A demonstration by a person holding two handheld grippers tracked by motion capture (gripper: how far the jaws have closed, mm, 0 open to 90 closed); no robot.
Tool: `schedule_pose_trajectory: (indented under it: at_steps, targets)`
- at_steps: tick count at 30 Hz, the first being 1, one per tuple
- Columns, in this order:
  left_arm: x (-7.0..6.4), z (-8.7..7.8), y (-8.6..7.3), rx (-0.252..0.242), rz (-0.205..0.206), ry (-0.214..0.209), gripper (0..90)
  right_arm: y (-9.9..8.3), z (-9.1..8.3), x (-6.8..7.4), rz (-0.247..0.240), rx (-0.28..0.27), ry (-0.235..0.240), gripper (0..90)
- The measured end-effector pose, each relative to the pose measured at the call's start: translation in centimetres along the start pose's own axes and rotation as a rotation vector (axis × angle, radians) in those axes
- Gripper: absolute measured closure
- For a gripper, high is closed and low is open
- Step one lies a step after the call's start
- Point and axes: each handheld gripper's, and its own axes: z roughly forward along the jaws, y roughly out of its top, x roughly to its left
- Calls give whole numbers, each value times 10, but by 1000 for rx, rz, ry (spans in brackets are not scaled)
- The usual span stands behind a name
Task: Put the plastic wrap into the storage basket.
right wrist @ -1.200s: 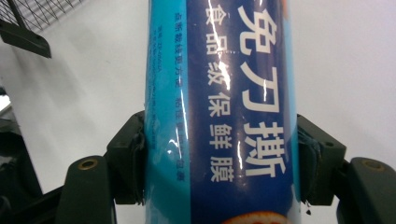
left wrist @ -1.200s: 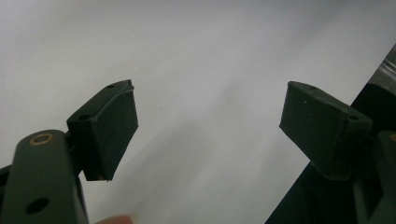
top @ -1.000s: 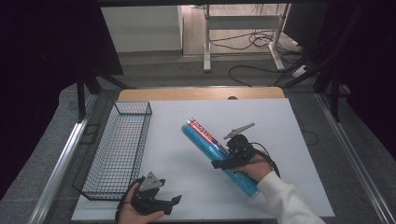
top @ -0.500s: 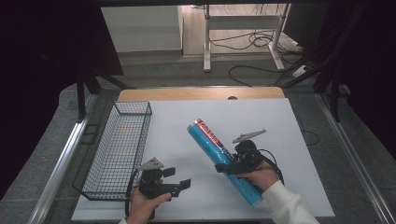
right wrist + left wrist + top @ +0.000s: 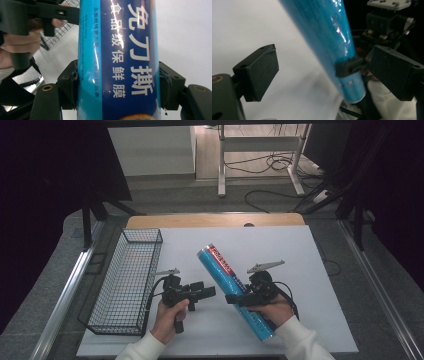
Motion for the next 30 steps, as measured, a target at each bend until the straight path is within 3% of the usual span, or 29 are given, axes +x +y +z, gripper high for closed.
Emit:
schedule_pose_trajectory:
  at_steps: [7,15,17,22,27,30]
  targets:
    - [4,15,11,-13,-44,-51,103,6,5,8,-8,-32,30,324]
    - [10,24,16,-7,-80,-116,188,14,16,22,-34,-63,59,323]
    - [9,24,17,-12,-69,-120,250,15,19,25,-41,-62,62,323]
    - [14,20,19,-21,-113,-141,291,19,24,27,-38,-73,62,323]
    - [15,16,21,-37,-128,-158,310,20,26,28,-38,-80,73,320]
    - [15,13,23,-47,-138,-170,316,22,27,27,-31,-86,112,294]
